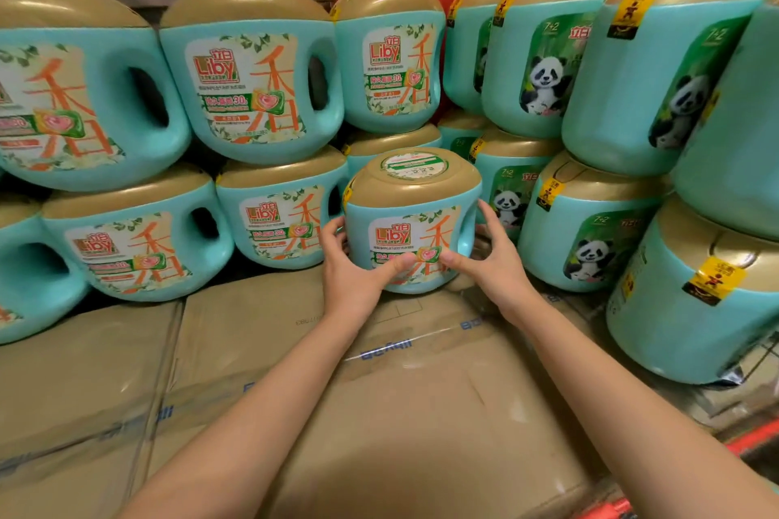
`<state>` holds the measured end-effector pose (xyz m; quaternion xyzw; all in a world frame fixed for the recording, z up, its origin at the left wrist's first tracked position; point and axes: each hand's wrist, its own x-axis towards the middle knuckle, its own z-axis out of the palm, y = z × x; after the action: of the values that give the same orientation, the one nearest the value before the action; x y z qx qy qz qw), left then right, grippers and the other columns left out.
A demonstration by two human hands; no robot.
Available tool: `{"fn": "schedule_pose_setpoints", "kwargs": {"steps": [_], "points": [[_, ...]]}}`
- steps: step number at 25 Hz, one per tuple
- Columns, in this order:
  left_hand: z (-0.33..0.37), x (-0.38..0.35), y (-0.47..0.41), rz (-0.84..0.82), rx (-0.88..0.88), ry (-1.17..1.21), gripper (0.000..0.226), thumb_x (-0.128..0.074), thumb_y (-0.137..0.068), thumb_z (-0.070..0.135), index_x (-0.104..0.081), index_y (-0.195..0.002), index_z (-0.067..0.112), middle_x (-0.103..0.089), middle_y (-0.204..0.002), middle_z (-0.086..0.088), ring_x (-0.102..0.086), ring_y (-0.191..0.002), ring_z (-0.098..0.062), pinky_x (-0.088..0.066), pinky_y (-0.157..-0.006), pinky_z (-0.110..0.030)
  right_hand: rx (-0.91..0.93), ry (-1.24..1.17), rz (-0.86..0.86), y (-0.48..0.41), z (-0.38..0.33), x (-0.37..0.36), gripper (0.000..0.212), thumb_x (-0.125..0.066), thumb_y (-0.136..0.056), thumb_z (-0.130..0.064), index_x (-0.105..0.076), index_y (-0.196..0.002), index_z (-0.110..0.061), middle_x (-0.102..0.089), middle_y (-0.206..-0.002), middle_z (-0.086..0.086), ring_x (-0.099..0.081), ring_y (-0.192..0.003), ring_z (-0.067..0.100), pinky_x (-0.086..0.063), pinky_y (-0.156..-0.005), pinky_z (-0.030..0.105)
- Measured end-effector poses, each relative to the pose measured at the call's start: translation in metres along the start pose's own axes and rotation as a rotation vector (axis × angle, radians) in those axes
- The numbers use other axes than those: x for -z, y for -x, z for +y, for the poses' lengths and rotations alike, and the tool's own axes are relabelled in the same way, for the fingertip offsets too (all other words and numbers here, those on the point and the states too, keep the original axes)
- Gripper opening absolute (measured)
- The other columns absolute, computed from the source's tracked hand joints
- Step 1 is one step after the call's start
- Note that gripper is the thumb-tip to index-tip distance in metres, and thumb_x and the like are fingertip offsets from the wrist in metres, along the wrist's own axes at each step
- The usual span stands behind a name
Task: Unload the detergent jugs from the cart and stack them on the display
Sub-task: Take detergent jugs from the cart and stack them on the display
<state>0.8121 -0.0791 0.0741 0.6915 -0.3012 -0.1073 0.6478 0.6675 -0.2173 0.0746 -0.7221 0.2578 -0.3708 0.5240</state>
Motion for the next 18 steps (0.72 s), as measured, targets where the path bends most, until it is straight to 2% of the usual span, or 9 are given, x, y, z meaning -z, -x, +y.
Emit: {"fn": "schedule_pose_setpoints", "kwargs": {"steps": [2, 4, 5, 7, 8, 11, 13, 16, 18], "points": [[-0.001, -0.007, -0.005, 0.027, 0.020, 0.009, 0.097, -0.094, -0.053, 0.034, -0.036, -0.131, 0.031, -0.054, -0.123, 0.008, -0.054, -0.110, -0.003, -0.044, -0.088, -0.015, -0.002, 0.016, 0.045, -0.007, 0.003, -0.001, 0.073, -0.084, -0.070, -0.019, -0.043, -0.127, -0.035, -0.053, -0.113, -0.026, -0.054, -0.097, -0.021, -0.047, -0.079, 0.004], [0.000, -0.013, -0.007, 0.059, 0.040, -0.006, 0.098, -0.093, -0.053, 0.038, -0.037, -0.133, 0.033, -0.052, -0.132, 0.001, -0.054, -0.115, -0.009, -0.048, -0.097, -0.029, -0.041, -0.021, 0.078, -0.011, 0.006, -0.003, 0.065, -0.084, -0.071, -0.020, -0.050, -0.125, -0.026, -0.057, -0.111, -0.024, -0.055, -0.097, -0.019, -0.050, -0.083, 0.009], [0.000, -0.015, -0.008, 0.078, 0.041, -0.021, 0.100, -0.093, -0.053, 0.039, -0.037, -0.135, 0.033, -0.049, -0.136, 0.000, -0.052, -0.116, -0.009, -0.047, -0.101, -0.031, -0.050, -0.031, 0.086, -0.013, 0.007, -0.004, 0.066, -0.084, -0.071, -0.021, -0.051, -0.128, -0.020, -0.058, -0.114, -0.020, -0.055, -0.098, -0.017, -0.049, -0.080, 0.006], [0.001, -0.018, -0.009, 0.099, 0.037, -0.037, 0.102, -0.092, -0.053, 0.040, -0.037, -0.139, 0.032, -0.042, -0.139, 0.000, -0.049, -0.114, -0.008, -0.044, -0.101, -0.029, -0.061, -0.028, 0.092, -0.015, 0.008, -0.004, 0.074, -0.084, -0.070, -0.024, -0.049, -0.134, -0.014, -0.059, -0.122, -0.010, -0.054, -0.102, -0.012, -0.046, -0.073, 0.002], [0.001, -0.018, -0.009, 0.101, 0.032, -0.045, 0.102, -0.092, -0.053, 0.041, -0.037, -0.140, 0.032, -0.040, -0.138, 0.000, -0.047, -0.114, -0.007, -0.043, -0.100, -0.027, -0.072, -0.029, 0.099, -0.016, 0.008, -0.004, 0.076, -0.085, -0.070, -0.025, -0.048, -0.135, -0.012, -0.059, -0.125, -0.006, -0.055, -0.105, -0.008, -0.048, -0.074, 0.004], [0.003, -0.018, -0.008, 0.087, 0.036, -0.097, 0.104, -0.089, -0.054, 0.047, -0.035, -0.142, 0.033, -0.038, -0.137, 0.003, -0.044, -0.114, -0.007, -0.040, -0.097, -0.025, -0.120, -0.012, 0.111, -0.017, 0.008, -0.005, 0.078, -0.084, -0.070, -0.027, -0.046, -0.136, -0.011, -0.059, -0.129, 0.001, -0.059, -0.113, 0.011, -0.052, -0.092, 0.026], [0.007, -0.017, -0.009, 0.064, 0.048, -0.121, 0.104, -0.089, -0.057, 0.045, -0.032, -0.144, 0.031, -0.038, -0.139, 0.001, -0.044, -0.116, -0.007, -0.039, -0.099, -0.027, -0.146, -0.006, 0.096, -0.016, 0.005, -0.005, 0.078, -0.083, -0.072, -0.028, -0.044, -0.137, -0.010, -0.059, -0.128, 0.003, -0.060, -0.112, 0.014, -0.052, -0.096, 0.034], [0.009, -0.011, -0.007, 0.044, 0.109, -0.148, 0.103, -0.087, -0.066, 0.038, -0.027, -0.148, 0.024, -0.041, -0.145, -0.002, -0.044, -0.130, -0.015, -0.038, -0.109, -0.035, -0.157, 0.074, 0.109, -0.005, -0.002, -0.005, 0.068, -0.080, -0.077, -0.029, -0.047, -0.133, -0.011, -0.061, -0.119, 0.000, -0.060, -0.103, 0.010, -0.049, -0.091, 0.026], [0.012, -0.004, 0.003, 0.087, 0.151, -0.168, 0.090, -0.082, -0.075, 0.030, -0.029, -0.147, 0.020, -0.039, -0.147, -0.003, -0.046, -0.129, -0.017, -0.038, -0.107, -0.033, -0.130, 0.179, 0.163, 0.013, -0.009, -0.004, 0.054, -0.075, -0.082, -0.026, -0.051, -0.129, -0.013, -0.060, -0.110, -0.003, -0.057, -0.093, 0.005, -0.047, -0.090, 0.026]]}}
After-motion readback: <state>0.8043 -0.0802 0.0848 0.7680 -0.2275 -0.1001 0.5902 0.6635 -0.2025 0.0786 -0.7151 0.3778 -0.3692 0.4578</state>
